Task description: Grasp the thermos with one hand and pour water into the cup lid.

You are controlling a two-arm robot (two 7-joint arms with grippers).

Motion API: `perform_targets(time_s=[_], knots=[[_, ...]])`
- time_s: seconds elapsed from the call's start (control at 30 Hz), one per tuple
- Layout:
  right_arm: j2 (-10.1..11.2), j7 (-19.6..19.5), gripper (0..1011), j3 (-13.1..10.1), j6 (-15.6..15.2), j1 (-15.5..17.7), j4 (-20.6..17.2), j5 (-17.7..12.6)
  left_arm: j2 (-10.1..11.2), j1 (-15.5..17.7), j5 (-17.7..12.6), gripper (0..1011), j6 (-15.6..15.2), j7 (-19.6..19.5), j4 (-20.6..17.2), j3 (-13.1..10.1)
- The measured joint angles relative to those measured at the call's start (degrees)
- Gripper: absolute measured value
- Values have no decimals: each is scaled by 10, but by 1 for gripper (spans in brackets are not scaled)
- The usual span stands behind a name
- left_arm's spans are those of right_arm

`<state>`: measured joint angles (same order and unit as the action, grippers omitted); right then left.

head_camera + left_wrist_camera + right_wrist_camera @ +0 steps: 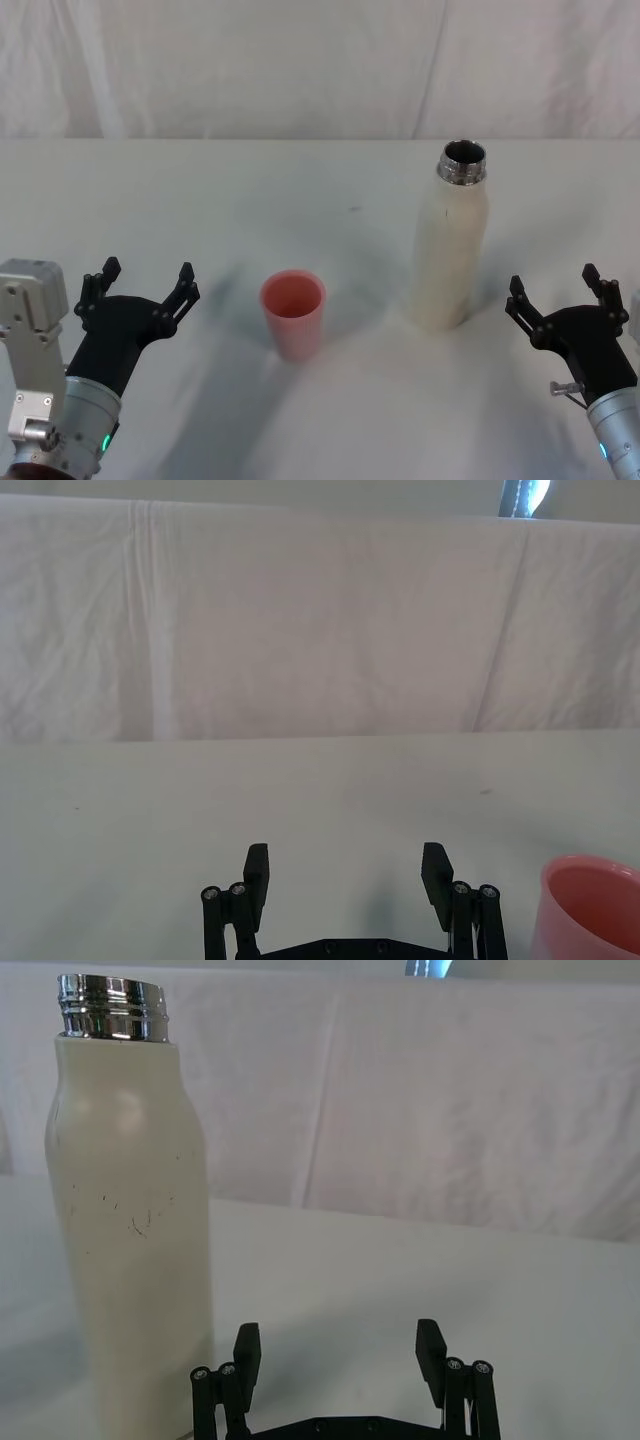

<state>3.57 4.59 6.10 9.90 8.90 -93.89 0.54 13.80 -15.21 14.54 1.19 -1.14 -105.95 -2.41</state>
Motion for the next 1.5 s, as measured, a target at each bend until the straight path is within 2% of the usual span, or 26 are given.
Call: perform_targets(time_s=[0.57, 1.5], knots=[[12, 18, 1000, 12, -22, -24, 13, 2, 0, 0, 0, 1001, 0, 0, 0, 0], [16, 21, 1000, 19, -29, -31, 14, 3, 0, 0, 0, 1001, 0, 0, 0, 0]])
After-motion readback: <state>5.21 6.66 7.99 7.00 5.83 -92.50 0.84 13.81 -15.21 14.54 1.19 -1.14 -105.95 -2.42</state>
